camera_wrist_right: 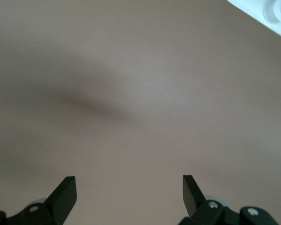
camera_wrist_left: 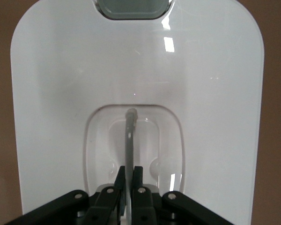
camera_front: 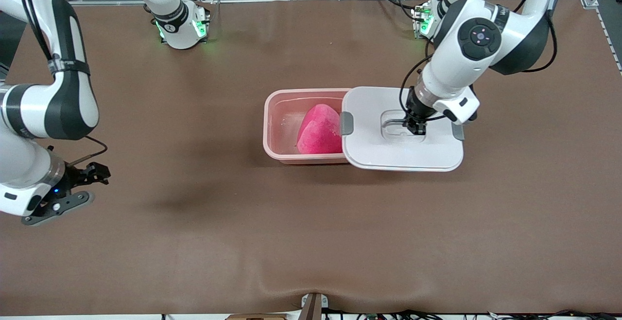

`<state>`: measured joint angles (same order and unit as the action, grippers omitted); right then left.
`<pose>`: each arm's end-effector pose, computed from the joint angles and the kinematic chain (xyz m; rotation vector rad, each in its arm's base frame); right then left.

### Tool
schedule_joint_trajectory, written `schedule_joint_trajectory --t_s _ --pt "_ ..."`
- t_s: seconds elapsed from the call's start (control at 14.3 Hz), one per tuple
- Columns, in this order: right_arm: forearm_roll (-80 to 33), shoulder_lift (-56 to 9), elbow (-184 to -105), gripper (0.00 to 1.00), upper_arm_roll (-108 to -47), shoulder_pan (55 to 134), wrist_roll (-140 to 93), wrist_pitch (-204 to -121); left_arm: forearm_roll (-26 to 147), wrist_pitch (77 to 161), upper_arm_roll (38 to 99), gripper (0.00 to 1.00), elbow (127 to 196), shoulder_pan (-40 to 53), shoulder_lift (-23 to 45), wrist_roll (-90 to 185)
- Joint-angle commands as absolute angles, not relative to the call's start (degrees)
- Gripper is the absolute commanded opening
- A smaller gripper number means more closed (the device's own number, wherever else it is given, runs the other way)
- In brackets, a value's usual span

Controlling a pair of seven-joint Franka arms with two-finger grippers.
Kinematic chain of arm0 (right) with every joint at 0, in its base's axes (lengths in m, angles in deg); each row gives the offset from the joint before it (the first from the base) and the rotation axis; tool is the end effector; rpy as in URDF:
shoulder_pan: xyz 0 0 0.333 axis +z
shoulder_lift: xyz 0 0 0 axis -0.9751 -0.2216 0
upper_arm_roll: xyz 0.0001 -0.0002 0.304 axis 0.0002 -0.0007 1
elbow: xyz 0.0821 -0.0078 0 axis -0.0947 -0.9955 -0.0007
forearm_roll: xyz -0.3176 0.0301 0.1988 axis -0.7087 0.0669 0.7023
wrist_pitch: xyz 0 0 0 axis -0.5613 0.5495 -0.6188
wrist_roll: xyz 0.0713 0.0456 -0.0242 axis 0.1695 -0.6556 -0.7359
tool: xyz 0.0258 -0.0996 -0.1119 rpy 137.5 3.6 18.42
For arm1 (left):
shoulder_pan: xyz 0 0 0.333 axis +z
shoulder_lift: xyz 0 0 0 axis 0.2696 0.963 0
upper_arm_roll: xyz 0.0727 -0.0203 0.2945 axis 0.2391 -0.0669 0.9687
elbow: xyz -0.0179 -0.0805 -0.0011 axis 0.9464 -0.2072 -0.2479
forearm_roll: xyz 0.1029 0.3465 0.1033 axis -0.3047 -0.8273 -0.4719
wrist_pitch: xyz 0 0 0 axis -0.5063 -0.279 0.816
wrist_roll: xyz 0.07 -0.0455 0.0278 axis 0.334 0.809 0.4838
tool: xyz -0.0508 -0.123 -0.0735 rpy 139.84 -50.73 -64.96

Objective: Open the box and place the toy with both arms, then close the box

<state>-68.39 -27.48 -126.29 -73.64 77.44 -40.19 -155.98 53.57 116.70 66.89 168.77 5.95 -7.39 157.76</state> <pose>0.6767 -0.0319 0.3772 2.9373 0.5895 -0.0318 0.5013 -0.2842 0.4035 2.2285 2.1588 -0.1054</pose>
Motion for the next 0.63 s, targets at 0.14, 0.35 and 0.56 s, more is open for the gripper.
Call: schedule_joint_trajectory --t_s 0.14,0.35,0.56 --pt "-64.84 -28.43 -127.74 1.0 -72.29 77.55 -29.89 -157.4 53.61 116.53 66.51 0.0 163.72 1.58 -3.22 164.2" --pt "-63.77 -27.03 -130.82 1.0 -71.94 78.77 -28.73 -156.43 53.53 116.61 66.6 0.0 161.25 -1.49 -0.32 167.47" --pt "-63.77 -23.17 -133.38 1.0 -71.94 79.92 -28.82 -151.09 48.98 116.79 66.6 0.0 158.88 -4.74 2.84 173.34"
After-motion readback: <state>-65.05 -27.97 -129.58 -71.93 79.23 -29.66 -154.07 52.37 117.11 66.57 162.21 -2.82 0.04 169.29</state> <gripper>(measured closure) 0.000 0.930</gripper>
